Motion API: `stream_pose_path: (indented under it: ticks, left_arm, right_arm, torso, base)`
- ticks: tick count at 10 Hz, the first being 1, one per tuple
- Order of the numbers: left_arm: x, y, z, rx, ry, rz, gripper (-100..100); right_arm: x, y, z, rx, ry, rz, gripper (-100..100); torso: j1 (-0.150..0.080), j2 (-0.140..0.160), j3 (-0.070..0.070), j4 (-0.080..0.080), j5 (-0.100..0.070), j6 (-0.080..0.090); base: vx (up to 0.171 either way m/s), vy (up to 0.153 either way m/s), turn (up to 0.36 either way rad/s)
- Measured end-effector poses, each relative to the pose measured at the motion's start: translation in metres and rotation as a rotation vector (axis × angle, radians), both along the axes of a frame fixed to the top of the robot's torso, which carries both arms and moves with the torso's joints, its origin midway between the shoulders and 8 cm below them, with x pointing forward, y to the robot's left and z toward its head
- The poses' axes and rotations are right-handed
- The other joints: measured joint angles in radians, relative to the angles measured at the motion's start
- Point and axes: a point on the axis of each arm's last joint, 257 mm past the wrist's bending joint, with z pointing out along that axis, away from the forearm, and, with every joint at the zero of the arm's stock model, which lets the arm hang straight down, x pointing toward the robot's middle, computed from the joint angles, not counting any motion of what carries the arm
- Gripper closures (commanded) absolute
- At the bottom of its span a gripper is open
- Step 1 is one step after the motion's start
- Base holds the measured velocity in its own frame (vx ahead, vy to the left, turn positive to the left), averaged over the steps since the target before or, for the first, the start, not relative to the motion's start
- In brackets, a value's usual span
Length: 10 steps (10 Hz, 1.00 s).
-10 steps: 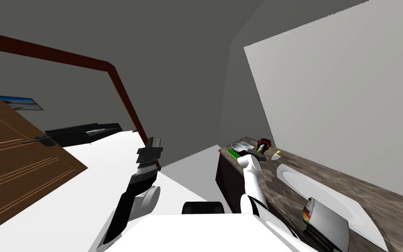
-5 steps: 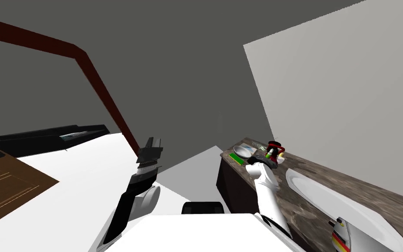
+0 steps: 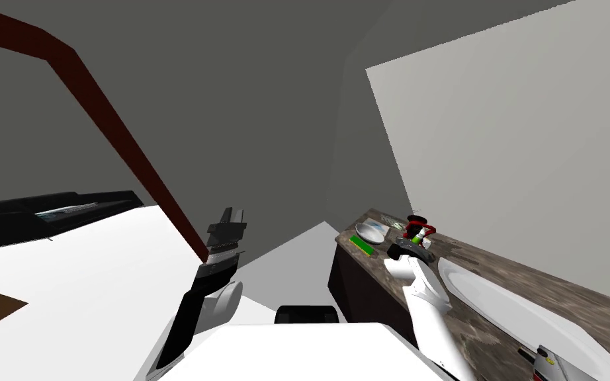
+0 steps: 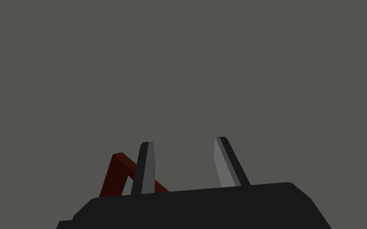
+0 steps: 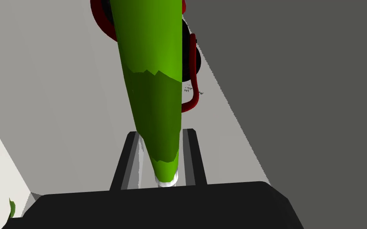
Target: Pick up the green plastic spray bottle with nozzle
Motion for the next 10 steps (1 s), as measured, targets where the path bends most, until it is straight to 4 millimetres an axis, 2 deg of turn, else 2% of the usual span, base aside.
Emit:
stream_pose_path:
  ticks: [1, 2, 3, 5, 6, 7, 9, 10]
  left_arm:
    - [0.000, 0.000, 0.000, 0.000, 0.000, 0.000, 0]
    - [0.000, 0.000, 0.000, 0.000, 0.000, 0.000, 0]
    - [0.000, 0.000, 0.000, 0.000, 0.000, 0.000, 0]
    - [0.000, 0.000, 0.000, 0.000, 0.000, 0.000, 0]
    - [0.000, 0.000, 0.000, 0.000, 0.000, 0.000, 0]
    - [0.000, 0.000, 0.000, 0.000, 0.000, 0.000, 0]
    - [0.000, 0.000, 0.000, 0.000, 0.000, 0.000, 0]
    - [0.000, 0.000, 0.000, 0.000, 0.000, 0.000, 0]
  right_arm:
    - [-0.005, -0.004, 0.004, -0.009, -0.010, 0.014, 100]
    - [-0.014, -0.005, 0.000, 0.001, -0.010, 0.015, 100]
    - [-0.024, -0.007, -0.008, 0.010, 0.007, 0.010, 100]
    - [-0.034, -0.013, 0.004, -0.016, -0.011, 0.048, 100]
    - [-0.044, -0.015, -0.002, -0.007, -0.005, 0.048, 100]
    - [-0.054, -0.017, -0.010, 0.000, 0.010, 0.044, 100]
    - [-0.057, -0.021, 0.008, -0.033, -0.005, 0.091, 100]
    - [-0.065, -0.021, 0.005, -0.021, -0.002, 0.094, 100]
  torso:
    - [0.001, -0.003, -0.002, -0.001, 0.000, -0.001]
    - [-0.002, -0.001, -0.001, -0.001, -0.001, -0.003]
    - [-0.005, 0.003, 0.001, -0.001, -0.002, -0.002]
    - [0.000, -0.003, -0.002, -0.001, 0.000, -0.002]
    - [-0.002, -0.002, -0.002, -0.001, -0.001, -0.003]
    - [-0.004, 0.002, 0.000, -0.001, -0.002, -0.002]
    - [0.003, -0.004, -0.003, -0.002, 0.000, -0.003]
    - [0.000, -0.002, -0.003, -0.002, -0.001, -0.004]
  base:
    - [0.104, 0.041, -0.015]
    - [0.029, 0.003, 0.046]
    - [0.128, 0.061, -0.258]
    - [0.145, 0.053, -0.074]
    - [0.032, 0.014, 0.040]
    - [0.124, 0.078, -0.281]
    - [0.145, 0.089, -0.072]
    - [0.032, 0.004, 0.051]
